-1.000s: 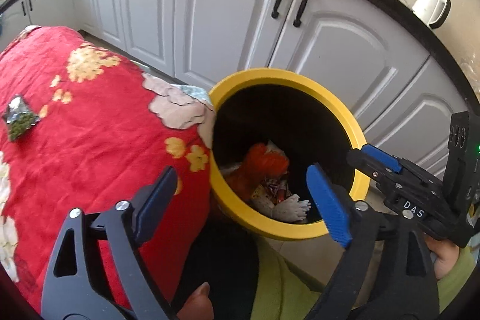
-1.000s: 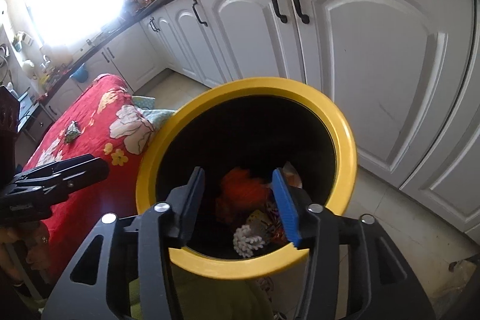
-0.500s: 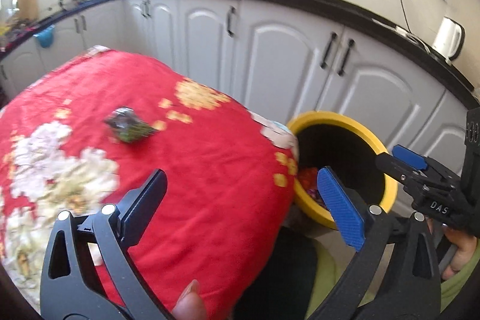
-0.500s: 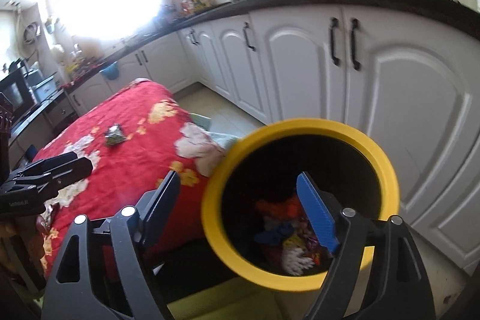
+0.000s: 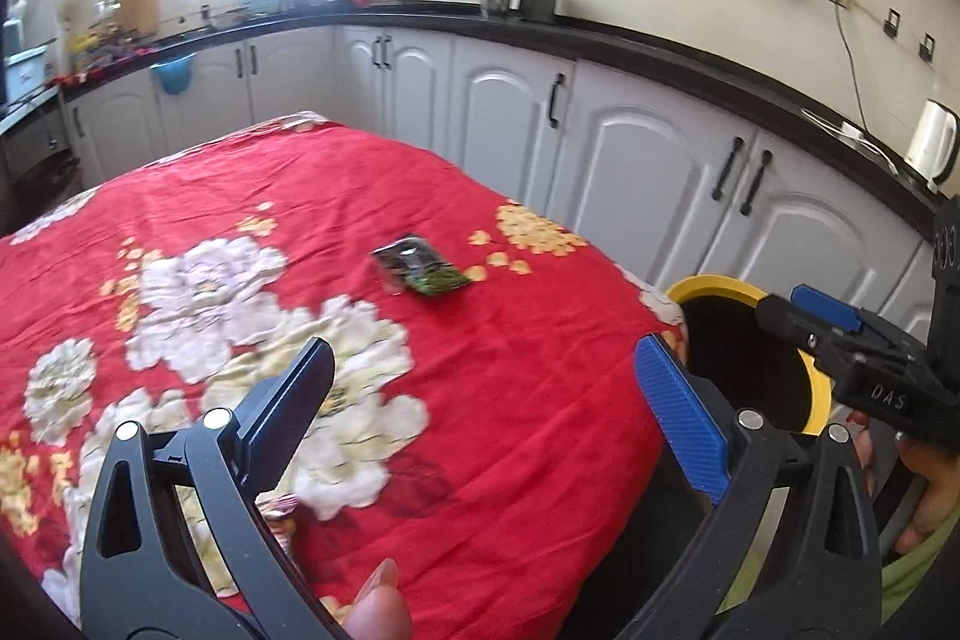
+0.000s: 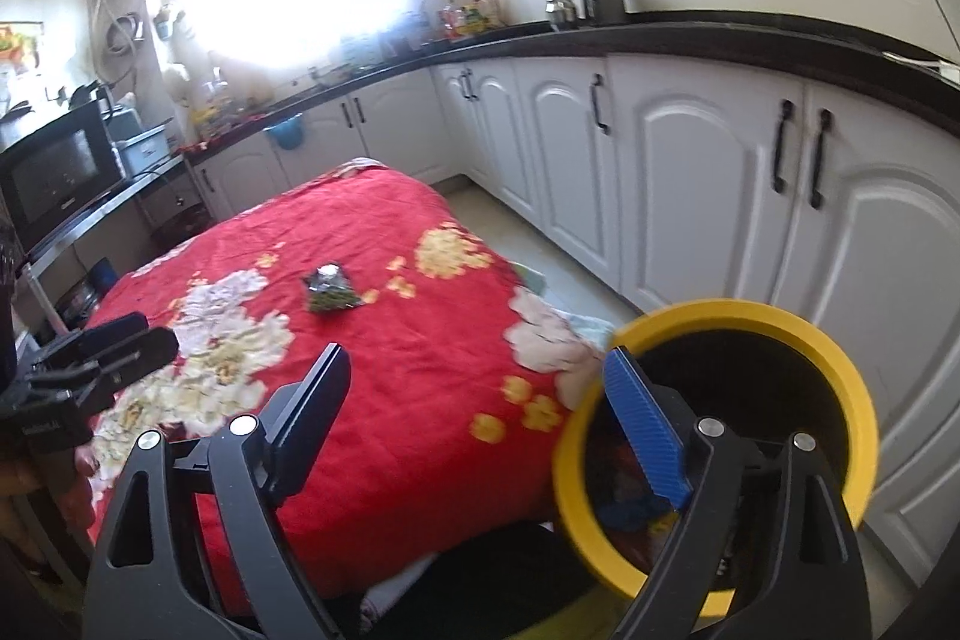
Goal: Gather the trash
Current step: 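Move both open tools back over the chocolate wrapper and pea snack bag, then grasp the chocolate bar wrapper with the left tool while the right tool grasps the pea snack bag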
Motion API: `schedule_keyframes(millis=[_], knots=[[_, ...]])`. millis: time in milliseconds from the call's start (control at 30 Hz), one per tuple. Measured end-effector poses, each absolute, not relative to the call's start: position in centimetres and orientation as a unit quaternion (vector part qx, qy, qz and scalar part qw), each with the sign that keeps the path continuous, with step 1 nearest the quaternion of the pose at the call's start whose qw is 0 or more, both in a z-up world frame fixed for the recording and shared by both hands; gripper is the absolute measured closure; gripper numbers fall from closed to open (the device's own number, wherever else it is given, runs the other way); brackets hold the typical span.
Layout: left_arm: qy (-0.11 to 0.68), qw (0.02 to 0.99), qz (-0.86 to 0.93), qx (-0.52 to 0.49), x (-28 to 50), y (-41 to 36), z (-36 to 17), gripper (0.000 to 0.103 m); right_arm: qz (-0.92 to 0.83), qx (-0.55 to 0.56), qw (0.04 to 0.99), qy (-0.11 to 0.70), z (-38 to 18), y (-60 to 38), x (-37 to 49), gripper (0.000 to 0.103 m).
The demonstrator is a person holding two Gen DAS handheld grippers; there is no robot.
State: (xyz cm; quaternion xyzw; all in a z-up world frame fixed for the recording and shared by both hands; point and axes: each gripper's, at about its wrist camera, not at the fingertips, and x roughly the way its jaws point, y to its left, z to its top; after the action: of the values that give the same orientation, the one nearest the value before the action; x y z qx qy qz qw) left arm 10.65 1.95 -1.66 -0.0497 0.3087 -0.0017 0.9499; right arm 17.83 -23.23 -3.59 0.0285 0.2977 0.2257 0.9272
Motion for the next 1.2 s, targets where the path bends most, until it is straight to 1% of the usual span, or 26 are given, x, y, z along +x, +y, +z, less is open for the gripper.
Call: schedule_keyframes(millis=[233, 367, 733, 1033, 1100, 1133, 1200], knots=[[0.317, 0.947, 0.017, -0.047, 8.7, 4.8, -2.6, 0.011, 0.260, 0.009, 0.919, 0.296, -3.0, -18.4, 18.9, 0.019], [0.336, 0.939, 0.024, -0.070, 7.7, 6.8, -3.9, 0.011, 0.279, -0.005, 0.910, 0.306, -3.2, -15.5, 20.2, 0.019], [0.390, 0.916, 0.025, -0.097, 6.8, 9.1, -7.0, 0.012, 0.313, -0.072, 0.884, 0.341, -5.9, -6.6, 26.1, 0.019], [0.452, 0.887, 0.019, -0.098, 7.6, 9.2, -9.6, 0.038, 0.292, -0.103, 0.860, 0.406, -10.6, -2.5, 31.3, 0.019], [0.460, 0.883, 0.019, -0.095, 7.8, 9.1, -10.0, 0.041, 0.289, -0.104, 0.857, 0.414, -11.2, -2.2, 31.9, 0.021], [0.460, 0.883, 0.019, -0.094, 7.8, 9.1, -10.0, 0.042, 0.289, -0.101, 0.854, 0.421, -11.6, -2.1, 32.3, 0.024], [0.459, 0.883, 0.018, -0.094, 7.7, 9.1, -10.0, 0.049, 0.290, -0.095, 0.853, 0.424, -11.8, -1.9, 32.7, 0.027]])
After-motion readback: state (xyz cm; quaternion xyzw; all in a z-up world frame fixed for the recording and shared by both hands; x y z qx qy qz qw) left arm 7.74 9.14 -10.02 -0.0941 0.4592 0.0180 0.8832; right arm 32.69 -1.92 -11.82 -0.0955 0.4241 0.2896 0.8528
